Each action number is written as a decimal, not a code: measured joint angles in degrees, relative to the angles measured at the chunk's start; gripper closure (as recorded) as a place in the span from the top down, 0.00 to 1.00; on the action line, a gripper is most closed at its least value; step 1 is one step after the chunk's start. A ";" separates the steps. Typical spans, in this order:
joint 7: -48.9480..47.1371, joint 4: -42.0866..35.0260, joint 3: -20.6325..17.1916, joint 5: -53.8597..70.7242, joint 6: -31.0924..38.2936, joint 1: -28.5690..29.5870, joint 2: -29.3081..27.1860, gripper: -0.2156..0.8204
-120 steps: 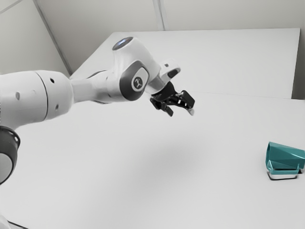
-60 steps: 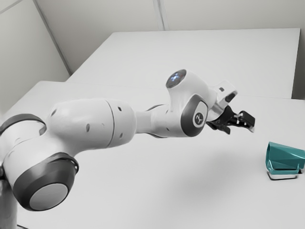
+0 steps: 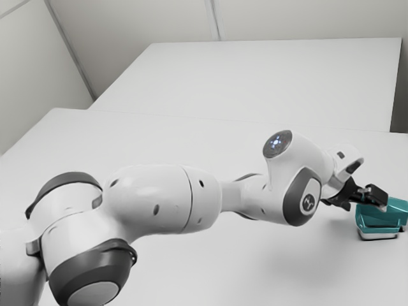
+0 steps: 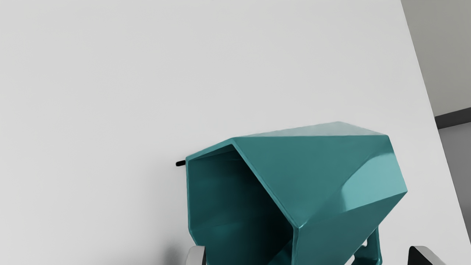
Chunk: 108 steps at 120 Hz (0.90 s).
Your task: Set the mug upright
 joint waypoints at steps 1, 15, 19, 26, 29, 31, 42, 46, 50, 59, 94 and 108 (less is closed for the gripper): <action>-0.03 0.18 0.01 0.03 0.06 -0.01 0.21 0.79; -0.46 2.69 0.04 0.35 0.71 -0.08 2.39 0.77; -0.56 3.30 0.02 0.42 0.86 -0.10 2.82 0.75; -0.72 4.21 0.05 0.51 1.07 -0.37 3.26 0.70; -0.78 4.39 0.05 0.54 1.21 -0.59 3.34 0.68; -0.82 4.45 0.04 0.56 1.39 -0.74 3.39 0.67; -1.02 4.58 0.01 0.63 2.37 -1.41 3.65 0.59; -1.08 4.59 0.03 0.66 2.63 -1.50 3.66 0.55; -1.14 4.63 0.06 0.70 2.86 -1.55 3.66 0.51; -1.18 4.95 0.09 0.76 3.25 -1.60 3.67 0.42; -1.30 8.47 0.08 2.50 3.92 -2.27 4.61 0.19; -1.39 9.82 0.08 2.60 4.02 -2.31 5.34 0.11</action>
